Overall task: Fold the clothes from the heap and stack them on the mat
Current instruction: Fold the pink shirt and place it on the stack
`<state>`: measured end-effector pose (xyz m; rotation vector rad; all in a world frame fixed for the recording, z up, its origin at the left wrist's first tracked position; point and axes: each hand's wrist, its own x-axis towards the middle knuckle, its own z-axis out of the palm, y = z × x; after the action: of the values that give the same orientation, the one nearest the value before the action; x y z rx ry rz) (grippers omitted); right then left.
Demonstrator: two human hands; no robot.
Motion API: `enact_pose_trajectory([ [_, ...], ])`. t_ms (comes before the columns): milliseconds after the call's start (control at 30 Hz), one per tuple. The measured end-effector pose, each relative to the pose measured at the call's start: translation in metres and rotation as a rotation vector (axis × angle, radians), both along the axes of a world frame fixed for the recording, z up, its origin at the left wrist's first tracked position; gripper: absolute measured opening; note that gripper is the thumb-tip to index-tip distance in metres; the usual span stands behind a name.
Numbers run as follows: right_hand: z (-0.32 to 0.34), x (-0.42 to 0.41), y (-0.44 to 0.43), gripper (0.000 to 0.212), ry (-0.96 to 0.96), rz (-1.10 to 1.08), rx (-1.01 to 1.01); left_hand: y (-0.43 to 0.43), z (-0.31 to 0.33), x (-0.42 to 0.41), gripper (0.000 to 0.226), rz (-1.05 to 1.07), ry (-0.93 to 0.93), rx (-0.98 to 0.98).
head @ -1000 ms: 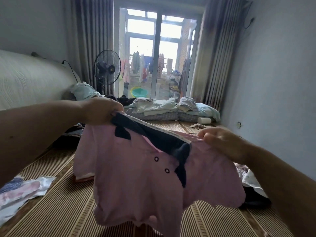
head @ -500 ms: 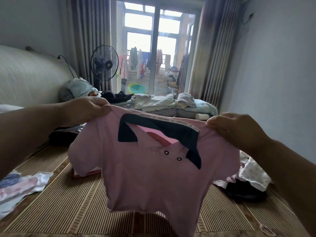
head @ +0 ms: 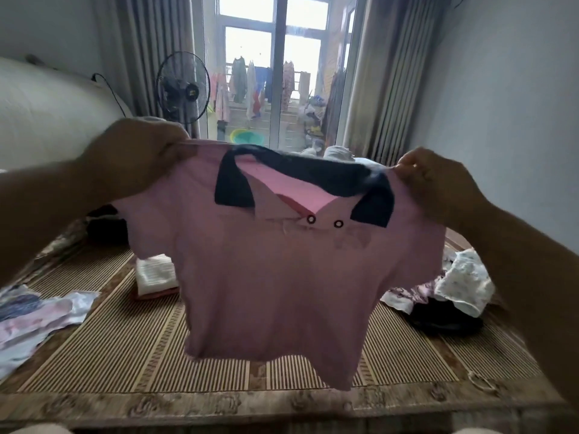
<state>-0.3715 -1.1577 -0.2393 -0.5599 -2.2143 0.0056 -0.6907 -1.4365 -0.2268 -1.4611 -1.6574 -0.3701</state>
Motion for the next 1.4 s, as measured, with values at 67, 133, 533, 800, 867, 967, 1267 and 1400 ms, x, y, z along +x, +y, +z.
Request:
enact_pose_trajectory([
  [67, 0.005, 0.000, 0.000, 0.031, -0.055, -0.012, 0.093, -0.004, 0.002, 0.003, 0.042, -0.040, -0.040, -0.076],
  [133, 0.009, -0.002, 0.002, 0.032, -0.062, -0.014, 0.086, -0.004, -0.005, 0.005, 0.040, -0.164, -0.325, -0.267],
  [533, -0.009, 0.007, -0.002, 0.025, 0.152, -0.096, 0.036, 0.001, -0.011, 0.008, 0.050, -0.146, -0.282, -0.153],
  [800, 0.009, 0.010, -0.010, 0.025, 0.134, -0.075, 0.072, 0.000, 0.002, -0.011, 0.055, -0.059, -0.167, -0.037],
  [867, 0.010, 0.010, -0.011, 0.023, 0.108, -0.072, 0.057, -0.001, 0.004, -0.009, 0.053, -0.015, -0.211, -0.071],
  [967, 0.015, 0.015, -0.013, 0.015, 0.073, -0.048, 0.017, -0.007, 0.008, 0.000, 0.051, 0.033, -0.277, -0.145],
  [1267, 0.039, 0.041, -0.019, 0.024, -0.014, 0.006, -0.020, -0.025, 0.020, 0.028, 0.069, -0.171, -0.746, -0.099],
  [1400, 0.009, 0.013, 0.002, 0.026, -0.131, 0.006, -0.107, -0.002, -0.012, 0.015, 0.058, -0.108, -0.781, -0.209],
])
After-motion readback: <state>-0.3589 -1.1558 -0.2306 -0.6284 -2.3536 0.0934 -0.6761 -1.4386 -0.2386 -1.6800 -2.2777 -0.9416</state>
